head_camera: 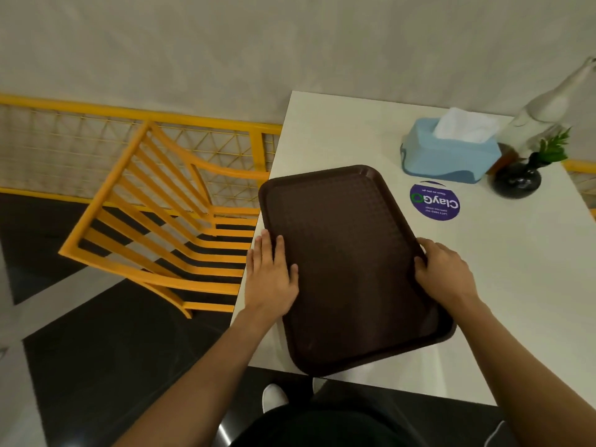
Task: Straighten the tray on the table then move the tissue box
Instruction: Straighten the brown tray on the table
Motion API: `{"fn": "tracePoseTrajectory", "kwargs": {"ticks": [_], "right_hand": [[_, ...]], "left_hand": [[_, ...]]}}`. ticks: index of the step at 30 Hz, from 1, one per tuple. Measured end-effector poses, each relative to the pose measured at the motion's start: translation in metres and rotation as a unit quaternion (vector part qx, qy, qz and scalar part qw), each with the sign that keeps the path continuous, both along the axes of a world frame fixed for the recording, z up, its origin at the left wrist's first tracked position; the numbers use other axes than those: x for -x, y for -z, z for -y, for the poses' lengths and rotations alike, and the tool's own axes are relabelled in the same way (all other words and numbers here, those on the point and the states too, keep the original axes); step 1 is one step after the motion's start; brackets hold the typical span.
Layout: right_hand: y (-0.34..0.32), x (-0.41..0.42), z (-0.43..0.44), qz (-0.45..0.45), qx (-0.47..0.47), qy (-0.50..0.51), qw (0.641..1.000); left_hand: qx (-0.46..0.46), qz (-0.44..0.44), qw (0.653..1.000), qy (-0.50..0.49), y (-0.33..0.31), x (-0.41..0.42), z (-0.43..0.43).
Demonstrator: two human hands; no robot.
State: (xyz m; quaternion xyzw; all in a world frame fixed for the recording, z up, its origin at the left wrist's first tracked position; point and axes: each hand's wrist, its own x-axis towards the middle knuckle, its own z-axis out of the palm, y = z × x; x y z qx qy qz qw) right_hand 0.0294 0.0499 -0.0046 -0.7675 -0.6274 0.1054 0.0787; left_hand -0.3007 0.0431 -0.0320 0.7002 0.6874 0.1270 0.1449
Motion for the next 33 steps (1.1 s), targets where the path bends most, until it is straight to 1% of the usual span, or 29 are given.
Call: {"fn": "tracePoseTrajectory", "kwargs": {"ticks": [3, 6, 8, 10, 12, 13, 17, 22, 28, 31, 33], "right_hand": [[0.002, -0.004, 0.001, -0.027, -0.007, 0.012, 1.0], [0.003, -0.007, -0.004, -0.064, -0.021, 0.024, 0.997], [0.005, -0.007, -0.008, -0.084, -0.028, 0.014, 0.996], [0.008, -0.005, -0.012, -0.084, -0.027, 0.0, 0.996], [0.012, -0.002, -0.011, -0.082, -0.041, -0.019, 0.996], [0.014, 0.0, -0.01, -0.082, -0.053, -0.027, 0.995], [0.019, 0.008, -0.006, -0.079, -0.068, -0.008, 0.995], [0.023, 0.024, 0.001, -0.059, -0.061, 0.034, 0.996], [0.022, 0.048, 0.004, -0.05, -0.053, 0.064, 0.995], [0.021, 0.054, 0.004, -0.015, -0.055, 0.074, 0.996], [0.021, 0.056, 0.004, -0.007, -0.057, 0.074, 0.996]], "left_hand": [[-0.01, 0.008, 1.0, 0.003, -0.003, 0.008, -0.014], [-0.02, 0.023, 0.997, -0.068, -0.013, 0.01, -0.02], [-0.015, 0.035, 0.992, -0.12, -0.017, 0.01, -0.016], [-0.006, 0.065, 0.989, -0.135, -0.015, 0.007, -0.009], [-0.009, 0.091, 0.987, -0.13, -0.013, 0.002, -0.003], [-0.015, 0.087, 0.988, -0.128, -0.013, 0.0, -0.001], [-0.026, 0.015, 0.991, -0.131, -0.013, 0.001, -0.007], [-0.067, -0.002, 0.991, -0.112, -0.008, 0.018, -0.029], [-0.064, 0.003, 0.997, -0.052, -0.007, 0.042, -0.049], [-0.045, 0.019, 0.999, -0.016, -0.005, 0.05, -0.05], [-0.034, 0.019, 0.999, 0.014, -0.003, 0.053, -0.048]]}}
